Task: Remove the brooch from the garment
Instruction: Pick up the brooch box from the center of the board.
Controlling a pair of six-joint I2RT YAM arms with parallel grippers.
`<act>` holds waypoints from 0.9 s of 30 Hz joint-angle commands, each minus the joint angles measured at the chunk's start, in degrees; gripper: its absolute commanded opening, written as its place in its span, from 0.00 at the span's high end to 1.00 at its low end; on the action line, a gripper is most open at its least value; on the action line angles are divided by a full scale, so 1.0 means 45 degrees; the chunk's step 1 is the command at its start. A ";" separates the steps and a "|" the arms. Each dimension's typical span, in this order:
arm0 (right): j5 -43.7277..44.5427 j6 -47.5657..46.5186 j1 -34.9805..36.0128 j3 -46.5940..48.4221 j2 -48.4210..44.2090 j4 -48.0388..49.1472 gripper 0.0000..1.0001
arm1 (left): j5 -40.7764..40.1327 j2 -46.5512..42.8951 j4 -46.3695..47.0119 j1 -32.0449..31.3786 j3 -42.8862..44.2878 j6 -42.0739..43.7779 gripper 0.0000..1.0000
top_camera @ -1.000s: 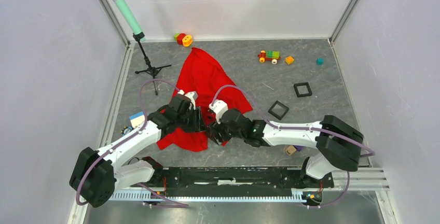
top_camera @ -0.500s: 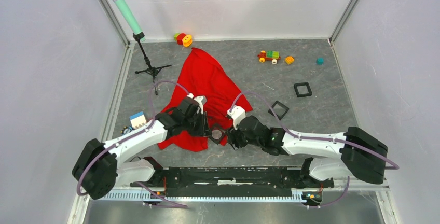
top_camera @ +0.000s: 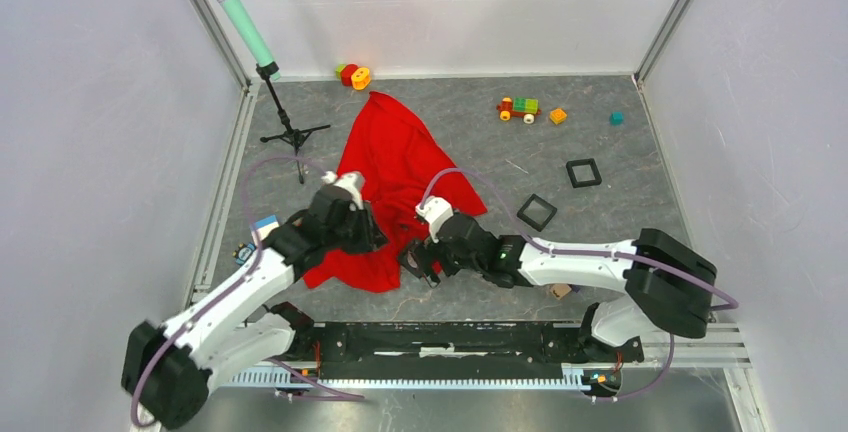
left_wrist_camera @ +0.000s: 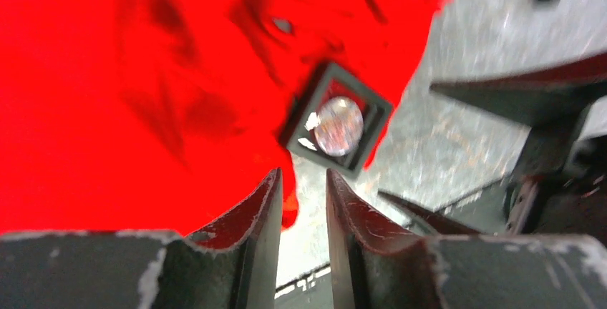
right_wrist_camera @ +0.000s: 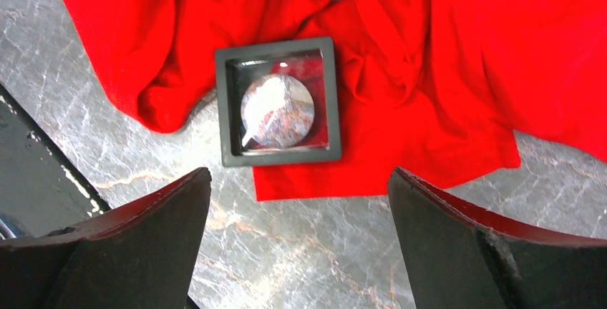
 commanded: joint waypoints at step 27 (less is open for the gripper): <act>0.0281 -0.0752 0.0570 0.3155 0.3919 -0.1113 0.21 | 0.1241 -0.0618 0.2613 0.2865 -0.2035 -0.1933 0.61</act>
